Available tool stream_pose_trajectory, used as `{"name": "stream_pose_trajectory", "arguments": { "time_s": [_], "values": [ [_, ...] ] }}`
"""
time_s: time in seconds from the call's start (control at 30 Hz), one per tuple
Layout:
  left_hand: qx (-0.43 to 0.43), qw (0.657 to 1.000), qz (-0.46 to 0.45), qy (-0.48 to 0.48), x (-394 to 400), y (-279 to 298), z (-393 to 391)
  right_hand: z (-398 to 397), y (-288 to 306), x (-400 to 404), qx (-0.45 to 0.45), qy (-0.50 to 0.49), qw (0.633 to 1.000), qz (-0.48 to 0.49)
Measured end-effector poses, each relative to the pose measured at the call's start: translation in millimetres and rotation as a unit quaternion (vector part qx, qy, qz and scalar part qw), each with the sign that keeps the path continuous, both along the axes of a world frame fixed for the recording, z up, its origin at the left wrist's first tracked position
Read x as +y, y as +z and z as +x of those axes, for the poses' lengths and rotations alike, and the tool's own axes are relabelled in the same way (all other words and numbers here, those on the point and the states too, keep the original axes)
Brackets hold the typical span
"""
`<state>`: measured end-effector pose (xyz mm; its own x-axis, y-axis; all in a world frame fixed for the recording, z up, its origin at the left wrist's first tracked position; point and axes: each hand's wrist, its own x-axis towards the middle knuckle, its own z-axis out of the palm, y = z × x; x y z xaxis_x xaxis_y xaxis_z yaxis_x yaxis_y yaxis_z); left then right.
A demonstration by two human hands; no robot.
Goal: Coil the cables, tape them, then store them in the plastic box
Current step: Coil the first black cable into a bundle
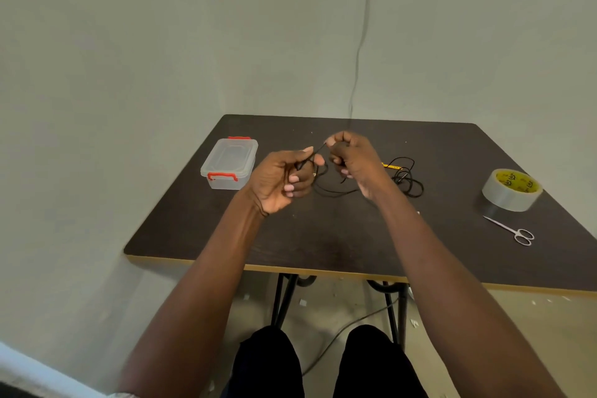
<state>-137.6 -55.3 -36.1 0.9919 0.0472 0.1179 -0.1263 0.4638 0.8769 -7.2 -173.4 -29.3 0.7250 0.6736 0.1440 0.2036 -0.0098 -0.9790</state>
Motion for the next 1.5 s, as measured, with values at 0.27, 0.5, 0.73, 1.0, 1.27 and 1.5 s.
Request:
{"name": "stream_pose_trajectory", "arguments": {
  "time_s": [0.27,0.5,0.73,1.0,1.27,1.5],
  "values": [
    [-0.147,0.955,-0.163,0.197,4.2,17.2,15.4,-26.8,-37.2,-5.4,-0.041,0.119,0.984,-0.125],
    [-0.036,0.928,0.134,0.346,17.2,6.2,19.9,-37.3,6.6,-29.8,0.003,0.227,0.971,-0.08],
    [0.045,0.936,0.25,0.245,12.1,2.4,10.4,-7.5,52.8,-35.8,0.034,0.156,0.981,0.113],
    [0.008,0.984,0.153,0.093,0.4,0.1,2.9,23.5,40.9,-16.2,0.044,0.019,0.993,0.109],
    [-0.093,0.993,-0.051,0.056,-7.0,23.6,-0.2,4.5,-8.4,-3.6,0.014,0.016,0.999,-0.027],
    [-0.098,0.967,0.037,0.231,8.3,19.9,10.7,-23.9,-16.5,-14.7,0.023,0.198,0.972,-0.121]
  ]
}}
